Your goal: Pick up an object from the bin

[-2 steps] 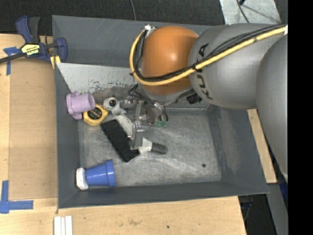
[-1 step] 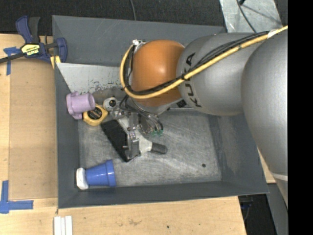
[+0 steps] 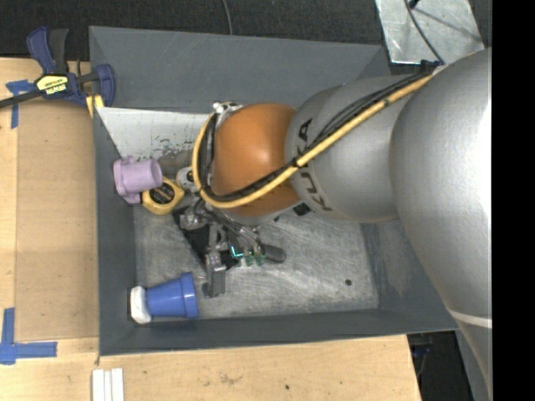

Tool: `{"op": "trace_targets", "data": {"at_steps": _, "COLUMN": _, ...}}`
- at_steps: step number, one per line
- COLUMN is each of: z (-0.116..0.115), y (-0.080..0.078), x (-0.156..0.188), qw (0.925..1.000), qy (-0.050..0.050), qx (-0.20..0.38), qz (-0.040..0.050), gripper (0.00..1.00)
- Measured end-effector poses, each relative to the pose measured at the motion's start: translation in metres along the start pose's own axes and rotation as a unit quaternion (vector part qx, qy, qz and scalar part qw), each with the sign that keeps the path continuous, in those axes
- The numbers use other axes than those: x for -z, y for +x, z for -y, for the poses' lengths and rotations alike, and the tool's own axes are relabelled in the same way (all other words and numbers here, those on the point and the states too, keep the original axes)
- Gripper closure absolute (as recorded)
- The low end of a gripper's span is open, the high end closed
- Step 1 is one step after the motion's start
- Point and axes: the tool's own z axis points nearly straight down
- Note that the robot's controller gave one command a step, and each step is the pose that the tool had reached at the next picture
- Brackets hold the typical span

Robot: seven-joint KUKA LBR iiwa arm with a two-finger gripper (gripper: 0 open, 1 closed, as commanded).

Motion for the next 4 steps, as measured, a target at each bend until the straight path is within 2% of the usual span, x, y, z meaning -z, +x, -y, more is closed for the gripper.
{"op": "trace_targets", "data": {"at_steps": 1, "z": -0.008, "y": 0.009, "x": -0.005, "qw": 1.0, "qy": 0.0, "qx": -0.005, "qz": -0.0008, "gripper": 0.0}}
{"op": "trace_targets", "data": {"at_steps": 2, "z": -0.037, "y": 0.033, "x": -0.045, "qw": 0.9962, "qy": 0.01, "qx": 0.086, "qz": -0.0105, "gripper": 1.0}}
{"op": "trace_targets", "data": {"at_steps": 3, "z": -0.037, "y": 0.033, "x": -0.045, "qw": 0.9962, "qy": 0.009, "qx": 0.086, "qz": -0.0105, "gripper": 1.0}}
{"op": "trace_targets", "data": {"at_steps": 4, "z": -0.055, "y": 0.029, "x": 0.011, "qw": 0.8674, "qy": 0.0, "qx": 0.498, "qz": 0.0024, "gripper": 1.0}}
